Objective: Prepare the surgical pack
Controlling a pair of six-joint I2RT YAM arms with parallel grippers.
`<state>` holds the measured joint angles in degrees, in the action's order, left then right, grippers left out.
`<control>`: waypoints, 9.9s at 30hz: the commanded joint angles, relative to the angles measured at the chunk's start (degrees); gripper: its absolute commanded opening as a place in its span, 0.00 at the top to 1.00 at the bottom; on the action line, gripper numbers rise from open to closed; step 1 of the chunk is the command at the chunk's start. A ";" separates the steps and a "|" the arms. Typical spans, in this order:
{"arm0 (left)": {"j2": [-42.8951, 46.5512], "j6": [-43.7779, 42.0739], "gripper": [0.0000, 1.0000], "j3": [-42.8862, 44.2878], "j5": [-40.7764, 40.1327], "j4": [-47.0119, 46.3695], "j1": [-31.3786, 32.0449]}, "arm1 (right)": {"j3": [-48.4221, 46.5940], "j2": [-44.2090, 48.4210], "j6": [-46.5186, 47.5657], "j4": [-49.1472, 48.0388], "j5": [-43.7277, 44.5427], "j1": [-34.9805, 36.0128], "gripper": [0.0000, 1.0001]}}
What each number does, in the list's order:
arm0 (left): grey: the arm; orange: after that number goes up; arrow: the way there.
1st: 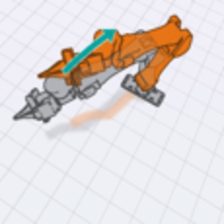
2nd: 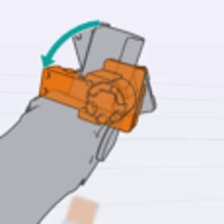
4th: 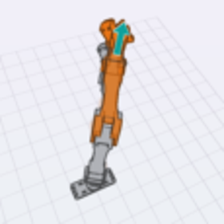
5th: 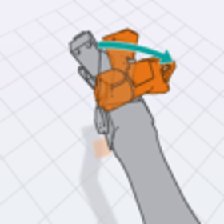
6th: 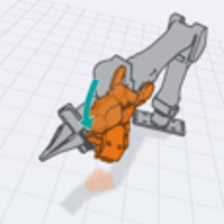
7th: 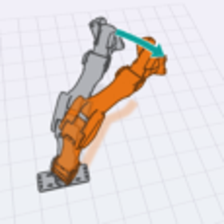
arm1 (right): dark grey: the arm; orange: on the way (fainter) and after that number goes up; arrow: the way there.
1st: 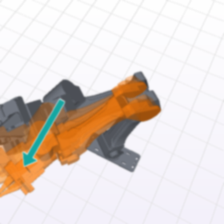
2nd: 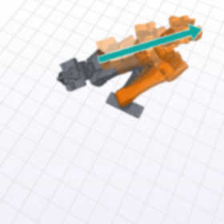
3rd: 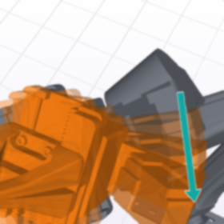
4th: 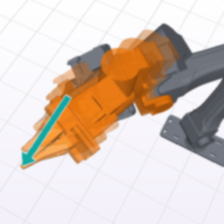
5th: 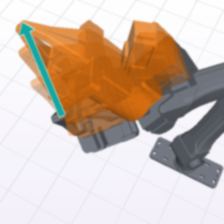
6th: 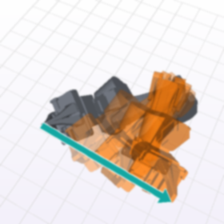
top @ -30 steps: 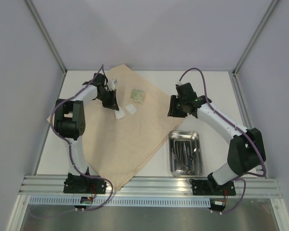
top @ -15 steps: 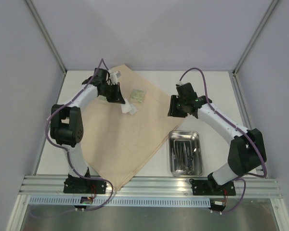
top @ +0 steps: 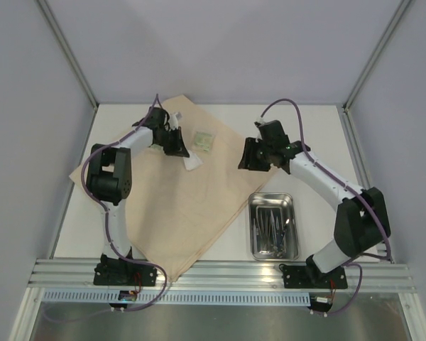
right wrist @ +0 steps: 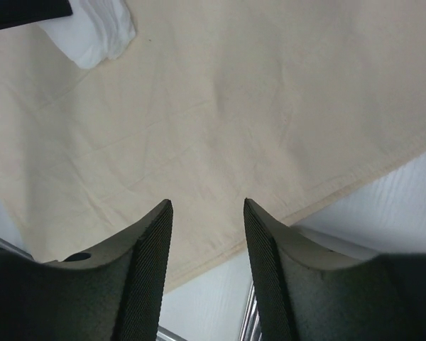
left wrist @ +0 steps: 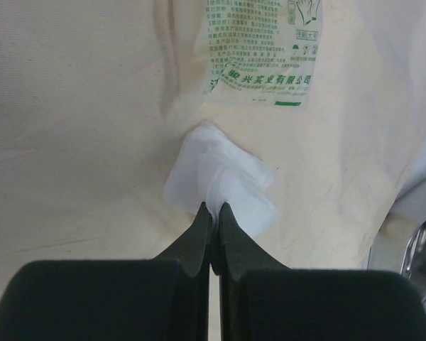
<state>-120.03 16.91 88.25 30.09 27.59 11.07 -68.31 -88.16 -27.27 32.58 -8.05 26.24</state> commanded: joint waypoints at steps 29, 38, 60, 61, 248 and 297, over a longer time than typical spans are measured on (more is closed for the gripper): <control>-5.22 4.01 1.00 3.78 1.03 -3.95 0.00 | -41.71 -47.52 -2.44 -10.00 -18.84 4.26 0.40; -4.69 3.57 1.00 2.98 1.73 -4.04 0.00 | -45.68 -52.64 -4.72 -9.99 -19.01 5.31 0.44; -3.99 1.82 1.00 3.34 0.07 -3.34 0.00 | -44.98 -53.61 -7.19 -8.58 -22.27 6.37 0.73; -3.64 1.55 1.00 3.16 -0.20 -3.25 0.00 | -45.24 -53.43 -7.19 -8.76 -22.27 6.37 0.72; 47.09 -29.74 0.27 -16.97 -9.96 26.46 -10.37 | 35.27 32.35 -6.22 8.90 -4.34 -0.49 0.95; 9.77 -25.07 1.00 12.95 -25.44 18.72 -3.86 | 5.84 27.43 -0.16 20.24 3.75 -0.40 0.30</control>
<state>-121.21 -4.93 104.49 -1.39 47.53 7.09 -57.56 -60.99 -30.15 53.63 -3.27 25.65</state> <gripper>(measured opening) 0.008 0.694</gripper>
